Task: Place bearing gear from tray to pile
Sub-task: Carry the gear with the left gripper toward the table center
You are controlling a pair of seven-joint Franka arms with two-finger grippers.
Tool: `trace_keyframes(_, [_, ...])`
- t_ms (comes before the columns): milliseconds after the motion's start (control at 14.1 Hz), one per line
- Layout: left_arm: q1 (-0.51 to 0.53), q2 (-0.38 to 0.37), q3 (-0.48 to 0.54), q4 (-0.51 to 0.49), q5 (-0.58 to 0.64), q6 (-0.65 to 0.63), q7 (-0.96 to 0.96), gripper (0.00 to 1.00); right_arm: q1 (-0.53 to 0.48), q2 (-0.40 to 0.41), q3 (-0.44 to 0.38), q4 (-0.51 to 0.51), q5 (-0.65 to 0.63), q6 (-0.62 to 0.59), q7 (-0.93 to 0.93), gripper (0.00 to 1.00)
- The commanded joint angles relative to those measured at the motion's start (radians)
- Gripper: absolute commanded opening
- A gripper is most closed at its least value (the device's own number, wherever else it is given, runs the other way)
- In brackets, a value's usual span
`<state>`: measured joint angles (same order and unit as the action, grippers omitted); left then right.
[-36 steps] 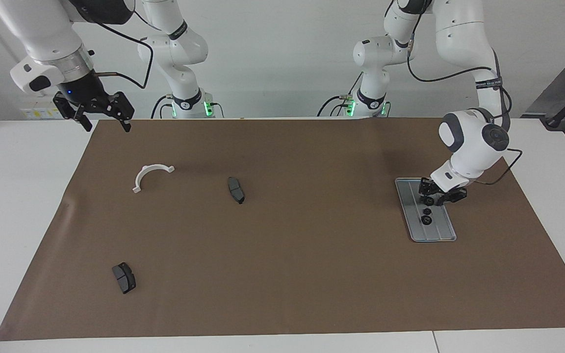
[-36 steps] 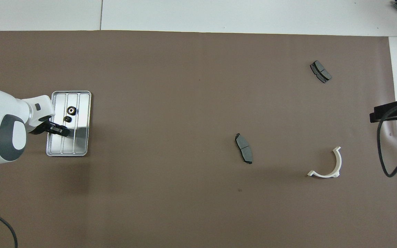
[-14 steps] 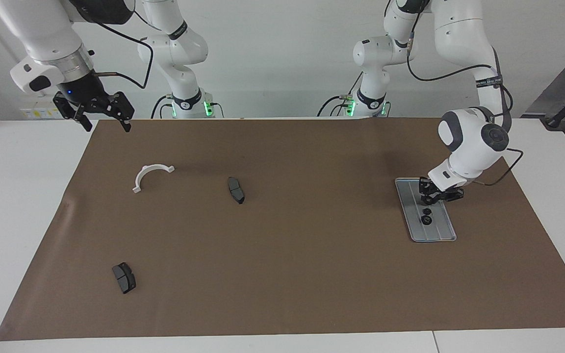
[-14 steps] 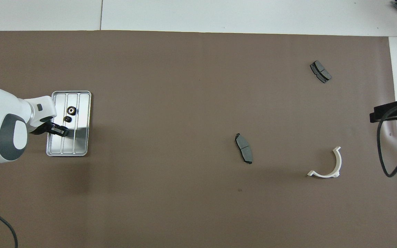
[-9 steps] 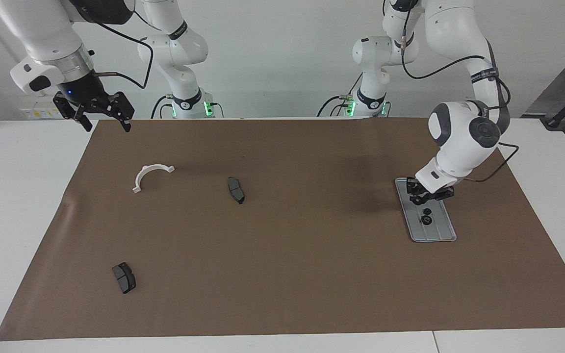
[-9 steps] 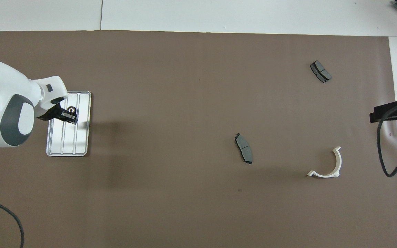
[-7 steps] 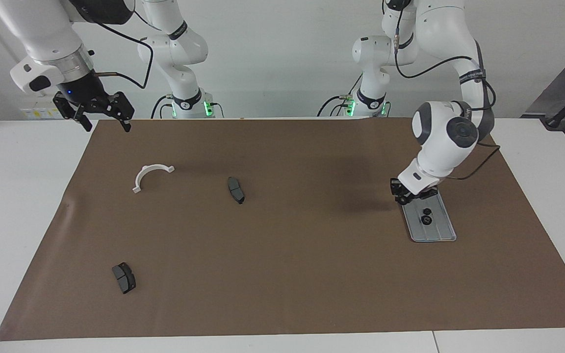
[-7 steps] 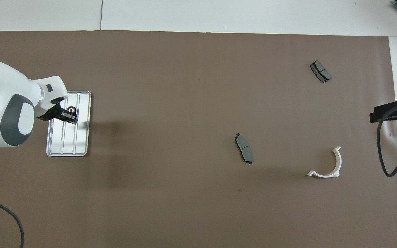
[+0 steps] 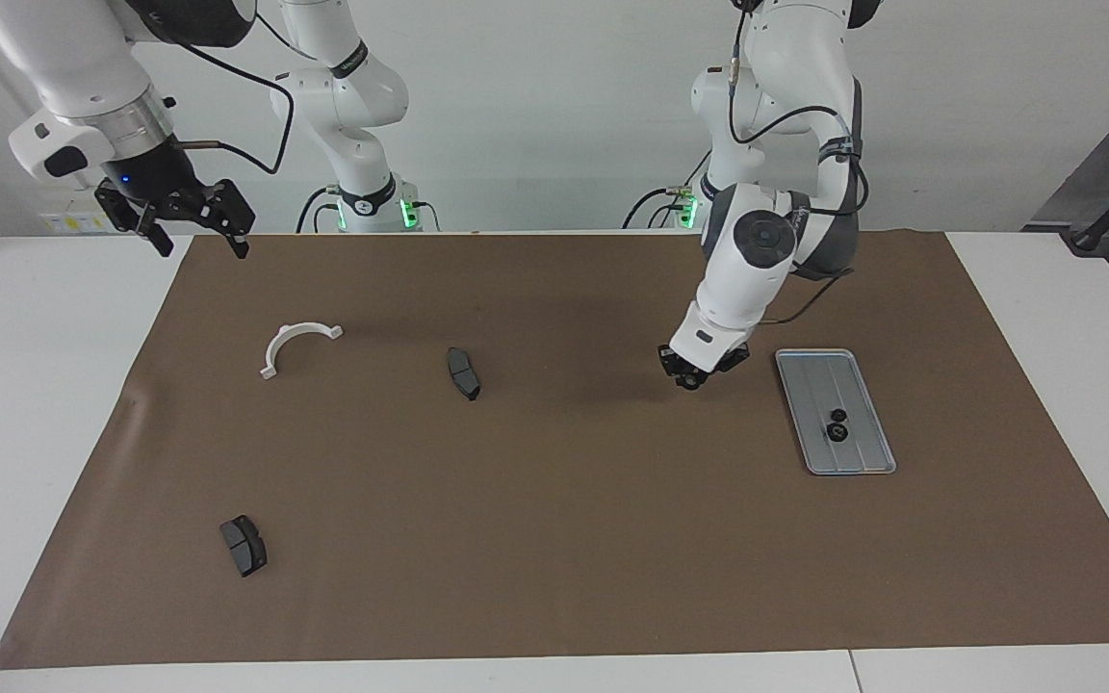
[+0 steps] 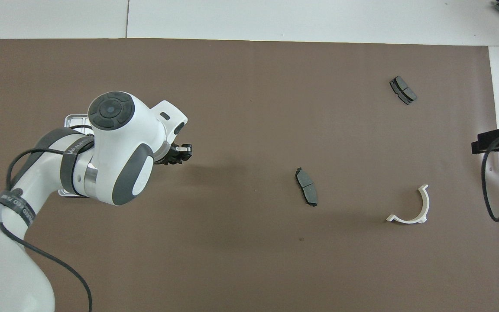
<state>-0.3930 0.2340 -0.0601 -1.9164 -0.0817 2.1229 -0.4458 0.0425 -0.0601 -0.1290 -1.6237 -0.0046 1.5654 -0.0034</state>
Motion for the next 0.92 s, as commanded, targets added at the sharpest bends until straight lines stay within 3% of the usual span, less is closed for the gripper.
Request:
trace_keyframes(0, [-0.096,0.033,0.017,0.043,-0.027,0.028,-0.098,0.0,-0.016,-0.017,0.003,-0.019,0.025,0.016,0.011,1.0])
trace_keyframes(213, [-0.18,0.174,0.017,0.233,-0.029,0.016,-0.253,0.0,-0.015,-0.02,0.005,-0.025,0.023,0.012,0.002,1.0])
trace_keyframes(427, [-0.227,0.255,0.019,0.333,-0.029,-0.01,-0.321,0.0,-0.004,-0.017,0.005,-0.031,0.021,0.044,0.002,1.0])
trace_keyframes(569, [-0.23,0.281,0.019,0.382,-0.029,-0.021,-0.324,0.0,-0.006,-0.009,0.006,-0.039,0.026,0.068,-0.001,1.0])
trace_keyframes(853, [-0.257,0.283,0.022,0.378,-0.018,-0.026,-0.326,0.0,0.002,0.017,0.009,-0.051,0.025,0.099,0.0,1.0])
